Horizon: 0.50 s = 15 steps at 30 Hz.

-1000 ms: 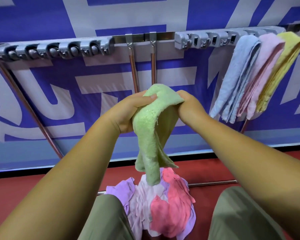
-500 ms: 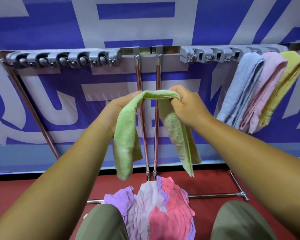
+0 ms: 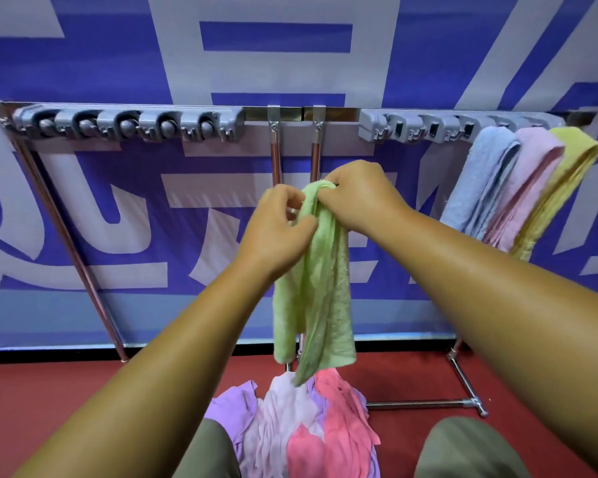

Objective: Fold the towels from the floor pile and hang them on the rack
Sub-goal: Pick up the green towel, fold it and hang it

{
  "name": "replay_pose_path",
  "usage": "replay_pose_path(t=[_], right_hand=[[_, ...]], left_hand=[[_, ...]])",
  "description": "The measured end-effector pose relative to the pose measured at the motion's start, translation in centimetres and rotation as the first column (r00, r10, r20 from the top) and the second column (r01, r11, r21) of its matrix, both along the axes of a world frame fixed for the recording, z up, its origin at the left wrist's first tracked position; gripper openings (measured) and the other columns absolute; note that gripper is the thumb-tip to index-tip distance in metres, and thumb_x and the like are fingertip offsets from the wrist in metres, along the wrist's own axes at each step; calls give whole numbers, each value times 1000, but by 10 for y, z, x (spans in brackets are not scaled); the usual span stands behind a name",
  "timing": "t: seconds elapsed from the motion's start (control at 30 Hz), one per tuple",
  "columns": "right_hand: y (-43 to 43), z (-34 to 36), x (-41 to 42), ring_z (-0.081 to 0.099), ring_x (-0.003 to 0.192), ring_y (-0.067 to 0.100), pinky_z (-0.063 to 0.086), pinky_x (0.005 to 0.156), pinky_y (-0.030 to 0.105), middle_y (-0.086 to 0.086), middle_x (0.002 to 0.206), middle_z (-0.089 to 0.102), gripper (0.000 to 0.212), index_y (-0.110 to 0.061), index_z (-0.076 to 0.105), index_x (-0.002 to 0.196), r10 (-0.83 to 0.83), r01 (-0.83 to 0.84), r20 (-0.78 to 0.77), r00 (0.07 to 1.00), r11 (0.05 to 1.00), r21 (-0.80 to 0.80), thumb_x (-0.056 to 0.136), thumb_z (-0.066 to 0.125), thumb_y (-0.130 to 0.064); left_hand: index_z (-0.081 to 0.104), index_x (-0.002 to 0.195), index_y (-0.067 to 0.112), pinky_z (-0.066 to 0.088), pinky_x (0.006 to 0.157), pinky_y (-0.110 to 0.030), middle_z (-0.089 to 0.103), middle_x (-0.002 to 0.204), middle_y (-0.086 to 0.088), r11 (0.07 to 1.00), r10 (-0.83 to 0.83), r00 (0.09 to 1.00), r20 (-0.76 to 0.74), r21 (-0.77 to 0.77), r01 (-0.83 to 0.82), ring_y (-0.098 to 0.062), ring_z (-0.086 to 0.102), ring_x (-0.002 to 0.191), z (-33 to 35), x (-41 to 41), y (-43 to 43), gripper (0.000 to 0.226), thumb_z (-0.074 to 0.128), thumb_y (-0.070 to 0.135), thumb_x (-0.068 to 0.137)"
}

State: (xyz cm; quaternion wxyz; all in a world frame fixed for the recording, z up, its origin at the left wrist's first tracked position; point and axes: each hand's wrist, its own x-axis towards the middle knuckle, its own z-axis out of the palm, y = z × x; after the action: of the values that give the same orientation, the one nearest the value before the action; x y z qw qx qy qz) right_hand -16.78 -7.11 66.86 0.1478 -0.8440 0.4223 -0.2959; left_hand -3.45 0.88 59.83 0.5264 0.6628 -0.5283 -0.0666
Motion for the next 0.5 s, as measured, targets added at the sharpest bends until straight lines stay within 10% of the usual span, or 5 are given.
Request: replay_pose_path(t=[0.13, 0.5], right_hand=[[1, 7, 1, 48, 58, 23, 36, 49, 29, 6, 65, 57, 24, -7, 69, 71, -46, 45, -72, 996, 999, -12, 89, 57, -20], [-16, 4, -29, 51, 61, 26, 42, 53, 34, 10, 71, 66, 24, -10, 67, 68, -122, 117, -84, 989, 992, -54, 89, 56, -16]], left_hand=[[53, 98, 28, 46, 61, -34, 58, 104, 5, 996, 76, 993, 90, 42, -80, -14, 63, 81, 2, -20, -12, 18, 62, 37, 87], [45, 102, 19, 34, 54, -38, 48, 102, 0, 970, 194, 944, 266, 90, -225, -22, 51, 74, 19, -59, -42, 17, 55, 7, 93]])
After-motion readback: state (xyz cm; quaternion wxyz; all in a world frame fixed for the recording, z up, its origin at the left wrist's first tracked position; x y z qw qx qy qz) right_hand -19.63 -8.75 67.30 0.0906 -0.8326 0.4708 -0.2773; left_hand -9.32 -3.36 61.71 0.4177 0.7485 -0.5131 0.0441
